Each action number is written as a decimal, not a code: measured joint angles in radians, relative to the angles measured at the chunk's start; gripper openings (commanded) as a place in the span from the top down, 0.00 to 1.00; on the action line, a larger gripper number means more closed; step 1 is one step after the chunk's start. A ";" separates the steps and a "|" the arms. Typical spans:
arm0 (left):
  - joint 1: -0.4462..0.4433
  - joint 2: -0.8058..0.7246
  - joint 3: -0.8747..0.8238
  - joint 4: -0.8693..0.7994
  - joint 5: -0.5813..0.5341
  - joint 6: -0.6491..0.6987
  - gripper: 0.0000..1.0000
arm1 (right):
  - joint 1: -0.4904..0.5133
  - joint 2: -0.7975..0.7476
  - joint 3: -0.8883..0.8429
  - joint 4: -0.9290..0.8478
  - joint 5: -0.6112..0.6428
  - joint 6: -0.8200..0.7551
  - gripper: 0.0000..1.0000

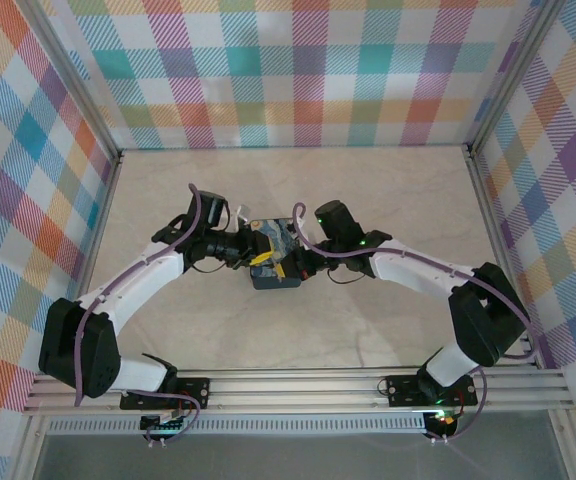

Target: Unlock a padlock with a key

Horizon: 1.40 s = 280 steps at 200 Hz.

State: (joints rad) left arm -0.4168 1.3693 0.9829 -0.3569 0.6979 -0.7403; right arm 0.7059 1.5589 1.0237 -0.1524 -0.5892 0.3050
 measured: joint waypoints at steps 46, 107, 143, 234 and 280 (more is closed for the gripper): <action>0.000 0.002 0.000 -0.005 -0.003 0.005 0.84 | 0.000 0.000 0.002 0.000 -0.007 0.000 1.00; -0.001 0.002 0.000 -0.008 -0.002 0.023 0.85 | 0.000 0.003 0.006 0.031 -0.042 0.025 1.00; -0.002 0.002 0.000 -0.007 -0.003 0.027 0.89 | -0.007 0.033 0.024 0.071 -0.090 0.068 1.00; -0.002 -0.015 0.000 -0.005 -0.018 0.042 0.98 | -0.032 0.050 0.031 0.105 -0.153 0.137 1.00; -0.002 -0.015 0.000 -0.003 -0.027 0.048 1.00 | -0.040 0.062 0.031 0.122 -0.179 0.169 0.78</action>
State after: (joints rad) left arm -0.4187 1.3544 0.9825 -0.3603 0.6708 -0.6918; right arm 0.6659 1.6211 1.0550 -0.0299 -0.7685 0.4744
